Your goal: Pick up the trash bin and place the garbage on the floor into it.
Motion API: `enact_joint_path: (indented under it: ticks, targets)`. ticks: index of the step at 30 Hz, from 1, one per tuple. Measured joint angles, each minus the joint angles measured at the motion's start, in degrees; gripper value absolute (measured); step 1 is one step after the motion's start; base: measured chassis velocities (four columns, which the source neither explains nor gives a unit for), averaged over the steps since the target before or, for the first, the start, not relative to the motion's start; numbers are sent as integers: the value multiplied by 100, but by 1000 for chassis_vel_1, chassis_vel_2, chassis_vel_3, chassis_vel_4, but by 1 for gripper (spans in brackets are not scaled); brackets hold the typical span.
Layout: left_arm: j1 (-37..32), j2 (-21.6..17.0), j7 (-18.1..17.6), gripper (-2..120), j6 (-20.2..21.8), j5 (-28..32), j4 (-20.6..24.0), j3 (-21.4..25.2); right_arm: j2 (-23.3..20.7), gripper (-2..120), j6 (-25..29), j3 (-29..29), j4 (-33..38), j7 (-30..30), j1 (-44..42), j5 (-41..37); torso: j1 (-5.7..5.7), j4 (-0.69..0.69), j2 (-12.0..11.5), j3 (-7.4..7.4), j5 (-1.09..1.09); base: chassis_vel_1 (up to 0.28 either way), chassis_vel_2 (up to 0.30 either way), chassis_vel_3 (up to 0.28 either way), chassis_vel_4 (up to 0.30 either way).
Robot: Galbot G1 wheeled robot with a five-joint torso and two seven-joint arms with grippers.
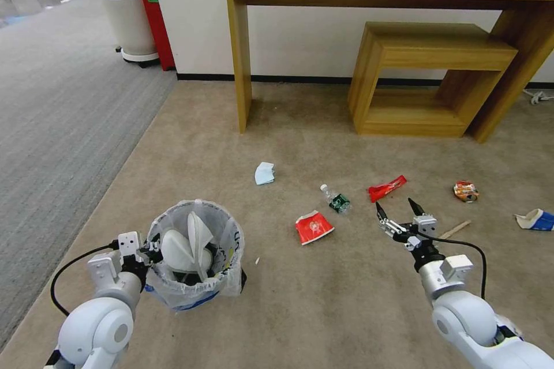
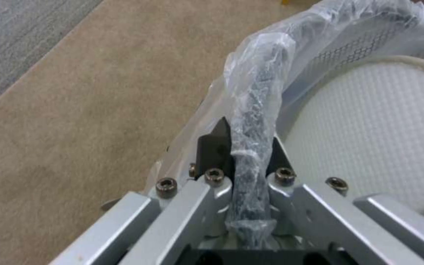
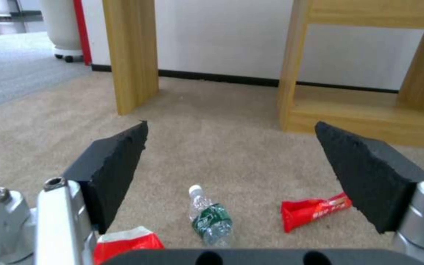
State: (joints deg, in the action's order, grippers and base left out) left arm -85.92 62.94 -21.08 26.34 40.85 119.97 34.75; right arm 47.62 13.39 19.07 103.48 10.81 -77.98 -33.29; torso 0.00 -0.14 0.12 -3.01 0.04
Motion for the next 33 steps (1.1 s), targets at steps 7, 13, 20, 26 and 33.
enact_joint_path:
  ticks: [7,13,20,26,33]
  targets:
    - [3,1,12,2,-19,-8,-15,0,-1,87,-17,-22,1,3,18,5,1,0,0,-1,0,-115,108,114,-117]
    - [3,0,15,2,-32,-14,-21,-4,-2,86,-17,-22,1,3,12,7,0,0,0,0,0,-116,129,120,-124]
    - [9,8,17,2,-40,-29,-31,-23,-2,86,-14,-14,1,3,5,10,0,0,0,0,0,-99,87,90,-95]
    - [11,16,23,2,-64,-58,-42,-43,5,86,21,-5,-3,2,-20,18,1,0,0,0,1,-106,98,91,-102]
    - [10,24,27,2,-73,-66,-43,-49,6,86,57,-3,-11,2,-26,23,0,0,0,0,0,-72,83,80,-80]
